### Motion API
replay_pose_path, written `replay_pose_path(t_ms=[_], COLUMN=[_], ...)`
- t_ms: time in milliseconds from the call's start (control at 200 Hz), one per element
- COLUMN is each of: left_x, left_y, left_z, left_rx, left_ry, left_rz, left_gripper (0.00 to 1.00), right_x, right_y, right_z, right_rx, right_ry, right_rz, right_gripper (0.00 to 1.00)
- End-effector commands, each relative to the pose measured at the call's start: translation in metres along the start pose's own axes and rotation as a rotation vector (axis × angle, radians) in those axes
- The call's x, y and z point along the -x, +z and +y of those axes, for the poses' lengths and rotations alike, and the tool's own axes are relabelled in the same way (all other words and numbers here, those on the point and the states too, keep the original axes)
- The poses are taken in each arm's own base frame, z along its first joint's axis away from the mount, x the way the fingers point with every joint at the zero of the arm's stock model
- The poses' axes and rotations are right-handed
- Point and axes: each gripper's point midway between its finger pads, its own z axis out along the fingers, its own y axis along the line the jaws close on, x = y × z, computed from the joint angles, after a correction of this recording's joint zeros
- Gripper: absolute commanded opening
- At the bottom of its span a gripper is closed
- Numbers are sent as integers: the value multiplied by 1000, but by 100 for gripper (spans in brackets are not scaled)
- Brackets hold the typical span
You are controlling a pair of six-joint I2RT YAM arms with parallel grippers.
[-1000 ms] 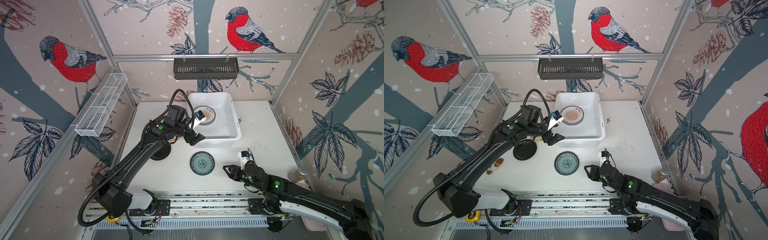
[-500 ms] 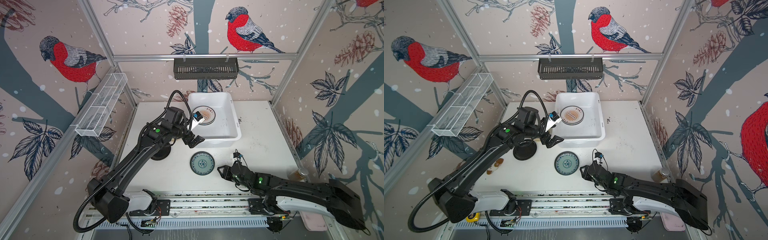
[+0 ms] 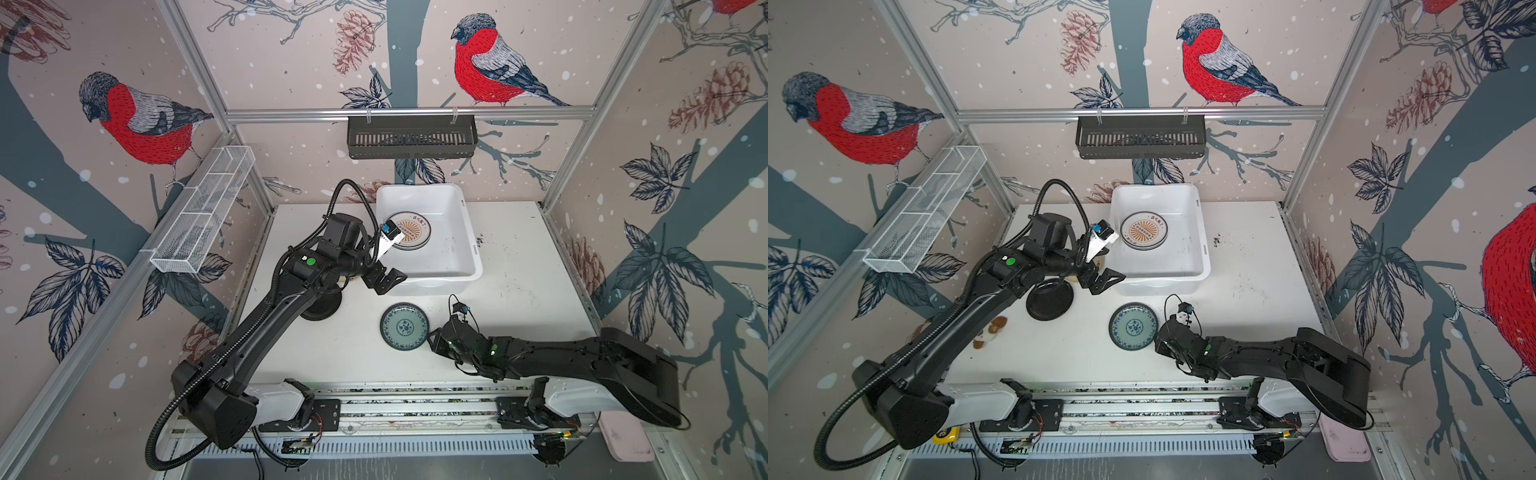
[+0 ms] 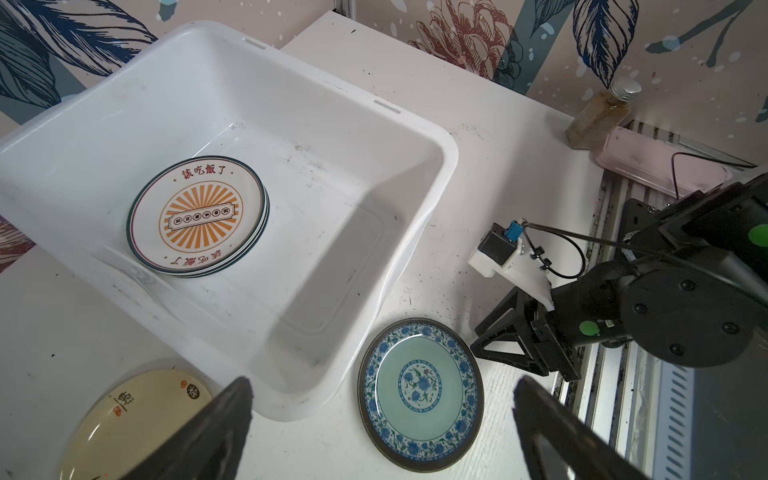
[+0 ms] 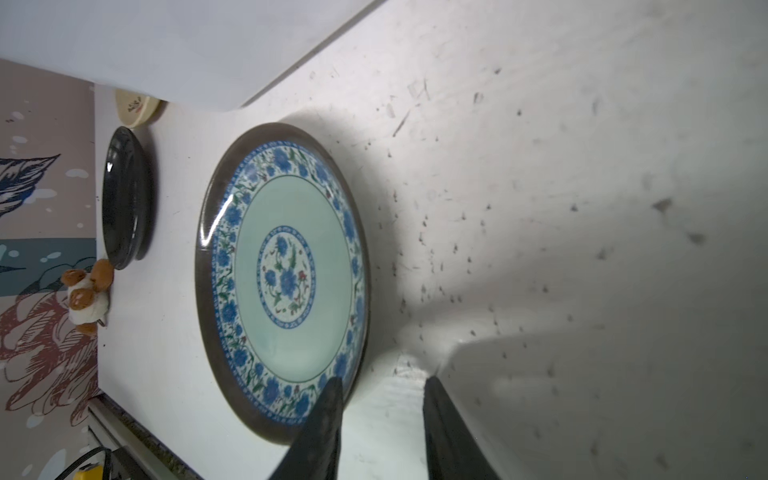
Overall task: Place the plates into the plastic bin on the countertop
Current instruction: 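Move the right gripper down to the blue-floral plate nearest the robot, then grip the blue-floral plate's edge with the right gripper and tilt it upright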
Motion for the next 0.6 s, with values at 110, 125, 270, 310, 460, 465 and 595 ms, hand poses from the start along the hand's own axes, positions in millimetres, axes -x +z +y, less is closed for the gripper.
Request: replay_pose_path(t_ms=[110, 125, 270, 310, 460, 465, 595], left_x=[11, 11, 12, 12, 11, 11, 12], left_y=[-4, -4, -4, -4, -3, -3, -3], left_z=[-1, -1, -1, -1, -1, -1, -1], left_rx=[-10, -12, -14, -14, -20, -20, -21], left_ry=[17, 18, 17, 13, 8, 7, 7], left_rz=[-43, -44, -47, -48, -48, -47, -50], left_gripper=[97, 97, 97, 97, 97, 97, 97], right_x=[9, 9, 9, 9, 8, 8, 8], right_y=[12, 13, 22, 23, 29, 29, 31], right_z=[18, 19, 15, 13, 6, 6, 0], right_rx=[23, 24, -14, -25, -50, -52, -78], right_ry=[26, 25, 33, 39, 58, 58, 70], right_rz=[-7, -4, 12, 13, 21, 21, 19], right_gripper=[34, 34, 34, 33, 25, 25, 20])
